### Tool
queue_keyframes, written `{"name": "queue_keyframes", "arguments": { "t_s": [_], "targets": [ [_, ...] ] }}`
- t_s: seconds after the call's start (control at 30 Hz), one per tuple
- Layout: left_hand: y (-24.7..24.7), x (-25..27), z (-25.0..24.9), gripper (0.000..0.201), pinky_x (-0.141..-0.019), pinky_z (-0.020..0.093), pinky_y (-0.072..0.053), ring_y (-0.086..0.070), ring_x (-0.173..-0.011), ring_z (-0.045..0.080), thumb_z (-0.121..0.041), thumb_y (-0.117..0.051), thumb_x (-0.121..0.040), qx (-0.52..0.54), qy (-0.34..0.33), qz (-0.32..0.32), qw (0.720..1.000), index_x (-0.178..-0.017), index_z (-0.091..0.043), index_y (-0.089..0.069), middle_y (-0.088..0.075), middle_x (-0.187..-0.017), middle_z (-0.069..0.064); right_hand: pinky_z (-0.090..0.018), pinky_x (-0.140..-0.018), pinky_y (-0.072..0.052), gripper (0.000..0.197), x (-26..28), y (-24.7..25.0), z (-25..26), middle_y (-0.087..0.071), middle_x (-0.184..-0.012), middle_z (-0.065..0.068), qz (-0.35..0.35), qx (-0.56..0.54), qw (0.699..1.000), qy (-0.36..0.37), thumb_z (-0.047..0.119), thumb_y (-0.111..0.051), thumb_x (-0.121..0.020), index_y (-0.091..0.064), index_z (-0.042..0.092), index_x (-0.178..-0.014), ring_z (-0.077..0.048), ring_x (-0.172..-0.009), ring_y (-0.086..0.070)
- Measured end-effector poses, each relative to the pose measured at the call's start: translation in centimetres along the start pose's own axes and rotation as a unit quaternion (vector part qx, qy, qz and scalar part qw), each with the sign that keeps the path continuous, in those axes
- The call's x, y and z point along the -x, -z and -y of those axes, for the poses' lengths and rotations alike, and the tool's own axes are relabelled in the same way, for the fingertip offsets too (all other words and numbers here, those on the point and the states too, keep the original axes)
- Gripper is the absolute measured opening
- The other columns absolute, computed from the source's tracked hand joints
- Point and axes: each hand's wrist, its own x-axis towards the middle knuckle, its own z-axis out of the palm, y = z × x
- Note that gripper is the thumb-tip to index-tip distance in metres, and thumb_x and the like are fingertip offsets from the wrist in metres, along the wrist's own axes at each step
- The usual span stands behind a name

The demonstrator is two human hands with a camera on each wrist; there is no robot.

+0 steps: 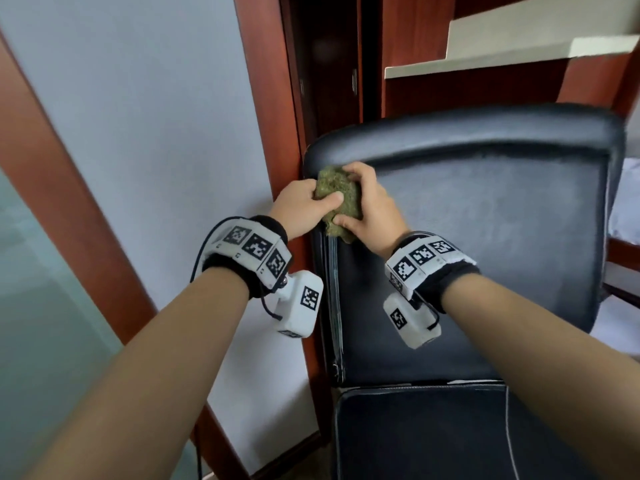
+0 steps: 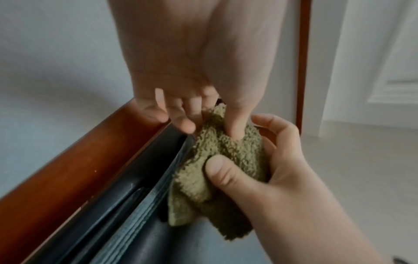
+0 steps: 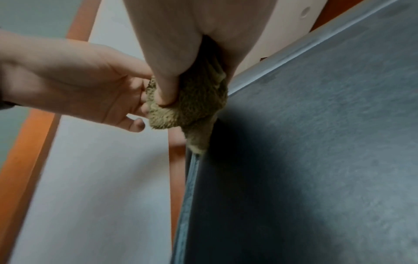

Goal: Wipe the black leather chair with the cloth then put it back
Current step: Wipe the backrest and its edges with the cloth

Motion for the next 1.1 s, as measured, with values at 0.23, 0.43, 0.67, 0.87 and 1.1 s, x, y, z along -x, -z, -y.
{"name": "queue_keyframes", "arguments": {
  "t_s": [0.23, 0.43, 0.67, 0.87, 1.1],
  "targets": [
    [0.6, -2.4, 2.8, 0.028, -0.053, 0.021, -0.033, -0.048, -0.063, 0.012, -0.025, -0.060, -0.088, -0.007, 0.050, -0.206, 0.977, -0.065, -0.017, -0.046, -0.050, -0.065, -0.006, -0.044, -0.105, -0.029, 0.069, -0.4, 1.5, -4.8, -0.039, -0.140, -0.014, 0.019, 0.138, 0.989, 0.049, 0.044, -0.047, -0.077, -0.040, 0.009, -0.136, -0.031, -0.129, -0.037],
    [-1.6, -3.1, 2.5, 0.023, -0.072, 0.028, -0.040, -0.055, -0.090, 0.024, -0.021, -0.058, -0.088, -0.042, 0.009, -0.277, 0.960, -0.106, -0.008, -0.049, -0.055, -0.097, 0.003, -0.054, -0.101, -0.032, 0.058, -0.7, 1.7, -7.6, -0.052, -0.131, -0.016, -0.010, 0.284, 0.958, 0.047, 0.039, -0.038, -0.080, -0.053, 0.007, -0.127, -0.040, -0.122, -0.045],
    [-3.6, -3.0, 1.7, 0.043, -0.077, 0.035, -0.040, -0.051, -0.106, 0.027, -0.020, -0.052, -0.091, -0.133, -0.062, -0.264, 0.953, -0.132, -0.010, -0.039, -0.043, -0.125, 0.010, -0.046, -0.101, -0.028, 0.053, -7.8, 5.0, -5.1, -0.055, -0.123, -0.012, -0.074, 0.265, 0.960, 0.060, 0.040, -0.030, -0.085, -0.057, 0.014, -0.123, -0.033, -0.116, -0.048],
    [-4.1, -2.9, 2.2, 0.045, -0.092, 0.043, -0.040, -0.047, -0.111, 0.034, -0.014, -0.053, -0.089, -0.090, -0.047, -0.302, 0.948, -0.130, 0.000, -0.040, -0.048, -0.123, 0.020, -0.045, -0.112, -0.007, 0.046, -12.0, 4.4, -4.4, -0.039, -0.142, -0.007, 0.112, 0.342, 0.933, -0.026, 0.039, -0.027, -0.099, -0.035, 0.022, -0.141, -0.025, -0.134, -0.030],
    [-3.0, 0.9, 1.8, 0.046, -0.078, 0.030, -0.040, -0.052, -0.106, 0.027, -0.014, -0.053, -0.091, -0.110, -0.074, -0.324, 0.937, -0.134, -0.016, -0.039, -0.035, -0.130, 0.015, -0.038, -0.111, -0.014, 0.045, -11.3, 4.7, -1.5, -0.039, -0.141, -0.011, 0.142, 0.312, 0.939, 0.013, 0.034, -0.033, -0.099, -0.036, 0.018, -0.141, -0.030, -0.131, -0.031]
  ]
}}
